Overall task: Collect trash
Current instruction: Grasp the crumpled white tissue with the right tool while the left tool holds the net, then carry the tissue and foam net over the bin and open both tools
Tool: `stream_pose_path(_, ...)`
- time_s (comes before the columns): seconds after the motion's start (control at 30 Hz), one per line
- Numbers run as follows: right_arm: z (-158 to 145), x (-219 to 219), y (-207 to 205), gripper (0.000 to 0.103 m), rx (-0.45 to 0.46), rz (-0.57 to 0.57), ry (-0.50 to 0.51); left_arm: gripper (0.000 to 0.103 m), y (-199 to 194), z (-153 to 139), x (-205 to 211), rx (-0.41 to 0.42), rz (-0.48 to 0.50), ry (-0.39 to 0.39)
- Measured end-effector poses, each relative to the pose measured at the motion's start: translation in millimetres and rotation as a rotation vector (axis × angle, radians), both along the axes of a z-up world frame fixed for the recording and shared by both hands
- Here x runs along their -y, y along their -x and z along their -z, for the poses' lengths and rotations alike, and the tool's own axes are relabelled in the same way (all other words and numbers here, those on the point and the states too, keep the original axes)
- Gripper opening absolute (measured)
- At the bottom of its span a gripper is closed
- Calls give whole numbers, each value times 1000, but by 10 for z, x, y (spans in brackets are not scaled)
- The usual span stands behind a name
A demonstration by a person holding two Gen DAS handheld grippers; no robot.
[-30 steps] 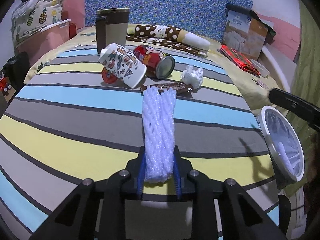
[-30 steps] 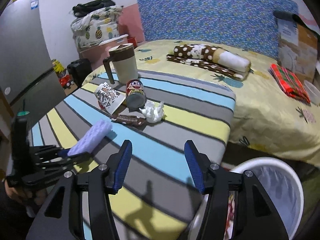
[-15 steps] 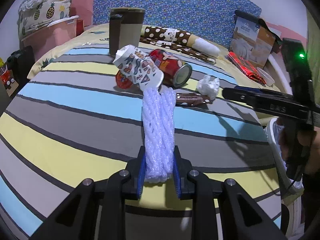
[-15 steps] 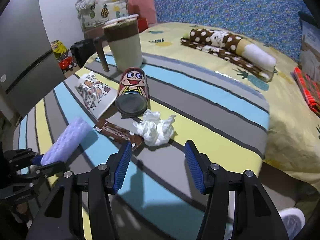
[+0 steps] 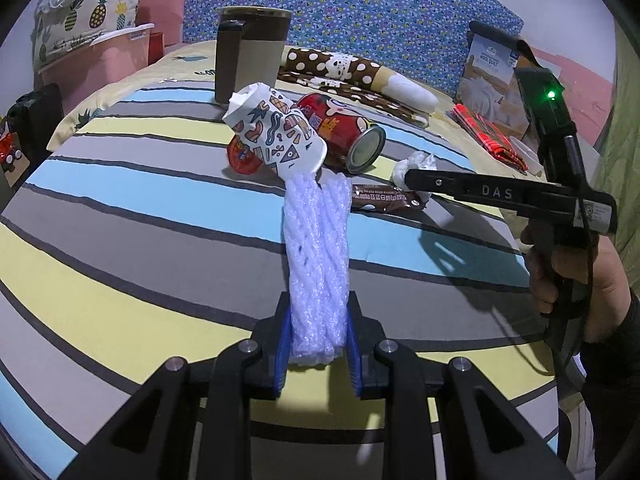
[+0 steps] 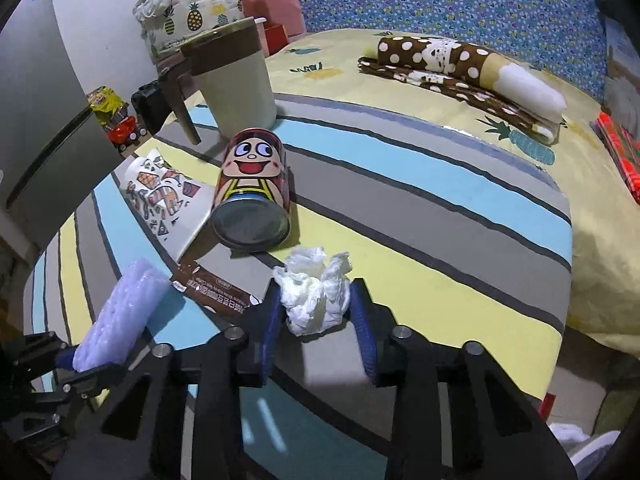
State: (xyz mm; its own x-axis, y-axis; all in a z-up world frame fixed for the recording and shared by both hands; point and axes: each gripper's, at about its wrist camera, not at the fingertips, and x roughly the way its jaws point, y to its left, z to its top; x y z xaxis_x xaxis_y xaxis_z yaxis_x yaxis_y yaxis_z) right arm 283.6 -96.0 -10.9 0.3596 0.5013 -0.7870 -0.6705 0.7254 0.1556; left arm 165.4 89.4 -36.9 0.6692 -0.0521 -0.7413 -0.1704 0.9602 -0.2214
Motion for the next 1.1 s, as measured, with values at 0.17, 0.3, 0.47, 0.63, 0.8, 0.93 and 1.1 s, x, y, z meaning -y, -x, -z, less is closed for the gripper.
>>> stream_pose_path(0.17, -107, 68, 131, 31, 29, 15, -8, 25, 21, -10, 5, 0, -2, -6)
stream_pose_path(0.3, -223, 217, 295, 31, 48, 37, -27, 25, 72, -51, 65, 6, 9, -13)
stream_pose_path(0.47, -345, 434, 535, 31, 72, 73, -57, 25, 147, -150, 183, 25, 28, -21)
stream_pose_path(0.63, -431, 608, 687, 31, 91, 106, -82, 25, 221, -247, 336, 41, 56, -28)
stream_pose_path(0.8, -494, 758, 874, 31, 116, 144, -92, 25, 286, -338, 515, 55, 91, -33)
stream_pose_path(0.93, -525, 901, 985, 31, 137, 180, -100, 25, 322, -418, 673, 70, 125, -39)
stream_pose_path(1.1, -527, 1056, 1062, 31, 148, 216, -101, 25, 349, -483, 856, 81, 167, -42)
